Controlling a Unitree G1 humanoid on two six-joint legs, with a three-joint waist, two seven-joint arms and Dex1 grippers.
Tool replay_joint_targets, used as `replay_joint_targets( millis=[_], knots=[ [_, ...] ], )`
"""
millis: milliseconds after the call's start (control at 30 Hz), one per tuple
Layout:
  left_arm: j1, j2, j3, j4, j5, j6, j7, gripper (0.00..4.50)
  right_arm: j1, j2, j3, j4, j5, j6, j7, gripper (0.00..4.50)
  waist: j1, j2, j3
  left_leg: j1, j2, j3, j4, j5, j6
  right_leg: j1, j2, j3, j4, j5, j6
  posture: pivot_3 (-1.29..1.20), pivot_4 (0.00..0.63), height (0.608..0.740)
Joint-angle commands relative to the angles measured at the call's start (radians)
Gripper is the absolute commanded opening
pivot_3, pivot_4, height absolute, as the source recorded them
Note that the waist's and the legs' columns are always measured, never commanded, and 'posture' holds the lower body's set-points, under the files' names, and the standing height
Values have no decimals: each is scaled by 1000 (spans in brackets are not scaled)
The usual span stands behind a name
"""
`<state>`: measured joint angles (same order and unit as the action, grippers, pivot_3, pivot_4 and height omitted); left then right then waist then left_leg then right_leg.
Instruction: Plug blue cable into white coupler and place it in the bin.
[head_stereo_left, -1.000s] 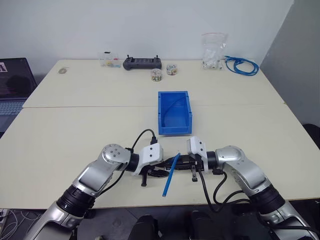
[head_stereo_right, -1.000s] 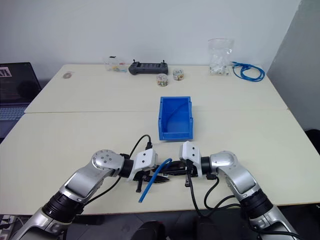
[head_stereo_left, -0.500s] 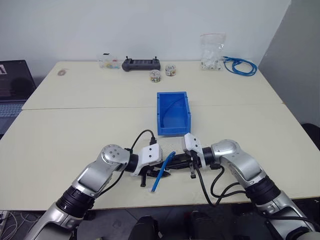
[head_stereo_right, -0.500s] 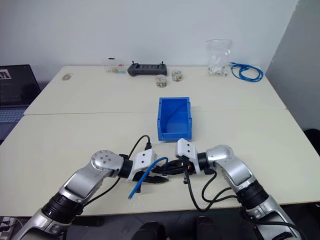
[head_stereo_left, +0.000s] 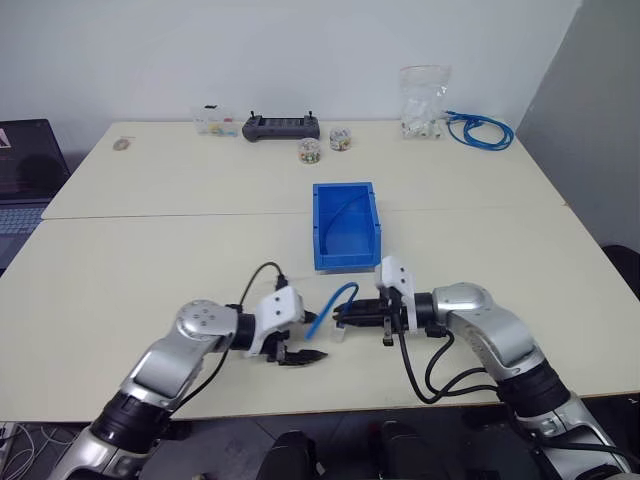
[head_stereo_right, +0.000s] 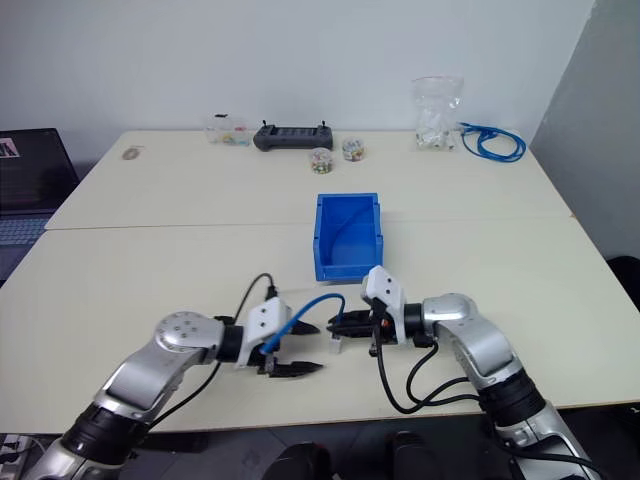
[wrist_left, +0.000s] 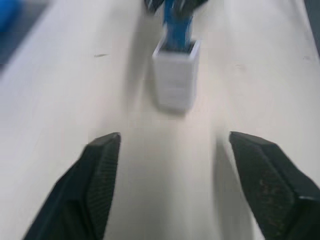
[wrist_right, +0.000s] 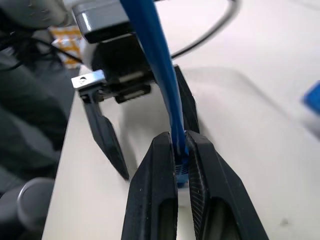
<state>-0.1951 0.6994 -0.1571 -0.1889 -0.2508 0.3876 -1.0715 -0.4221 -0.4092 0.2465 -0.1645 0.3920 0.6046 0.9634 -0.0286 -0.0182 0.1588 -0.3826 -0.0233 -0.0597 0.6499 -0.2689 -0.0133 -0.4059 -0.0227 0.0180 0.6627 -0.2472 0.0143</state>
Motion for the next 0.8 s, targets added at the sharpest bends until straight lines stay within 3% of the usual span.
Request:
replay_joint_targets(
  millis=[33, 200, 300, 533, 567, 667, 800],
  knots=[
    [7, 15, 138, -95, -92, 51, 43, 4173, -59, 14, -176, -89, 156, 196, -112, 36, 1, 0, 0, 0, 0, -1, 0, 0, 0, 0, 0, 0, 0, 0, 0, 0, 150, 740],
    [-10, 30, 186, -122, -118, 77, 63, 4173, -284, 14, -286, 21, 234, 373, -212, 36, -3, 1, 1, 0, 0, 0, 0, 0, 0, 0, 0, -1, 0, 0, 0, 0, 150, 740],
    [-28, 30, 188, -97, -114, 57, 66, 4173, -419, 1, -243, 171, 176, 358, -203, 36, -4, 1, 1, 1, 0, 1, -2, 0, 0, 0, 1, -1, 0, 0, -1, 0, 150, 740],
    [-78, 8, 157, -13, -84, -30, 54, 4173, -728, 65, -4, 703, -100, 57, -71, 36, -6, 1, 2, 1, 0, 5, -3, 0, 0, -2, 1, -1, 0, -1, -2, 0, 150, 740],
    [-87, 0, 149, -4, -80, -43, 54, 4173, -774, 84, 48, 810, -165, -24, -47, 740, -7, 1, 2, 0, 0, 6, -3, 0, 0, -3, 1, -1, 1, 0, -2, 0, 150, 740],
    [-105, -23, 136, 11, -66, -63, 73, 4173, -864, 128, 98, 1004, -256, -164, 0, 1474, -9, 1, 2, 1, 0, 7, -3, 0, 0, -3, 1, 0, 1, 0, -2, 0, 150, 740],
    [-105, -36, 127, 11, -59, -69, 85, 4173, -916, 158, 81, 1100, -293, -242, 57, 2486, -3, 1, 3, -2, 0, 5, -3, 0, 0, -5, 0, -1, 0, 0, -2, 0, 150, 740]
  ],
)
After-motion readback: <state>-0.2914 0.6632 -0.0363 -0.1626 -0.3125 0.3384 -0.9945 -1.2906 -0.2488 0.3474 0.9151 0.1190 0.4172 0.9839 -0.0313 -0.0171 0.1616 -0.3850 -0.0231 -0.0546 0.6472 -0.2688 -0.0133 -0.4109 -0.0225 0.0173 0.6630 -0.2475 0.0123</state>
